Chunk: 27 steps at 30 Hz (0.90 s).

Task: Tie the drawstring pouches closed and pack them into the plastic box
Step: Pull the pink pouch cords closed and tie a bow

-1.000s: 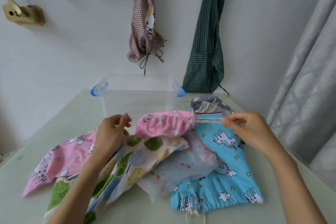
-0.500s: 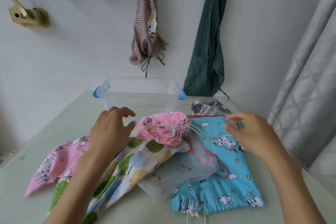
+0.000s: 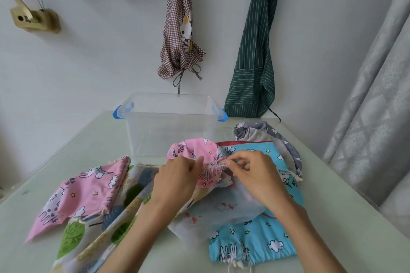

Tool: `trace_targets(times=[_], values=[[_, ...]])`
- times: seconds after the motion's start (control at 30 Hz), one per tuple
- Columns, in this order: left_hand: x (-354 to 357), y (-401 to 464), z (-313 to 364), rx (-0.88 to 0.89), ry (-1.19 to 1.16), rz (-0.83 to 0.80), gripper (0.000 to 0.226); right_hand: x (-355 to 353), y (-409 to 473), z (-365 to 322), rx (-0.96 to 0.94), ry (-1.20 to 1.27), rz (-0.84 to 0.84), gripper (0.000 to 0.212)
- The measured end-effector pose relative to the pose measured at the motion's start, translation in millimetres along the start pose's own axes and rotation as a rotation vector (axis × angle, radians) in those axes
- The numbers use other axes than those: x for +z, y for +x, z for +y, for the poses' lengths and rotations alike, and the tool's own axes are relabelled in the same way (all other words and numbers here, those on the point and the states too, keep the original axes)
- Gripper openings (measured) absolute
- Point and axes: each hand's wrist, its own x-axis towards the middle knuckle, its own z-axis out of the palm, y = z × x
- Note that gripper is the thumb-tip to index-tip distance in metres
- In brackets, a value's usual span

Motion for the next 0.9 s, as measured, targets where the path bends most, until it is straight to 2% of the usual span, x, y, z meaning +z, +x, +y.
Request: trace_targets(times=[0.07,0.17,0.23,0.3,0.47,0.63,0.7,0.8,0.9], values=[[3,1,0,-0.038,-0.286,-0.029,0.050,1,0,0,-0.012,0.014,-0.007,0.009],[2,0,4,-0.142,-0.846,0.043,0.028,2,-2,-1,-0.024,0.063,-0.018,0.012],[2,1,4,-0.245,-1.086,0.056,0.022,1,-2,-2,-0.036,0.081,-0.024,0.017],[1,3,2,-0.328,-1.217,0.068,0.021,0,-1,-1,-0.045,0.071,-0.024,0.020],[0,4,2,-0.399,-1.249,0.107,0.016,9,0,3,-0.032,0.008,-0.058,0.022],[-6,8,1,-0.226,-1.117,0.156,0.016,-2,3,3,0.003,0.044,-0.128,0.019],[-12,15,4,-0.153,-1.083,0.134,0.018,-9,8,0,0.013,0.108,-0.165,0.020],[-23,27,9,-0.125,-1.151,0.065,0.017,-18,22,-7,0.006,0.200,-0.116,0.018],[-23,30,11,-0.125,-1.190,0.191,0.011,-25,29,-9,-0.011,0.236,-0.087,0.011]])
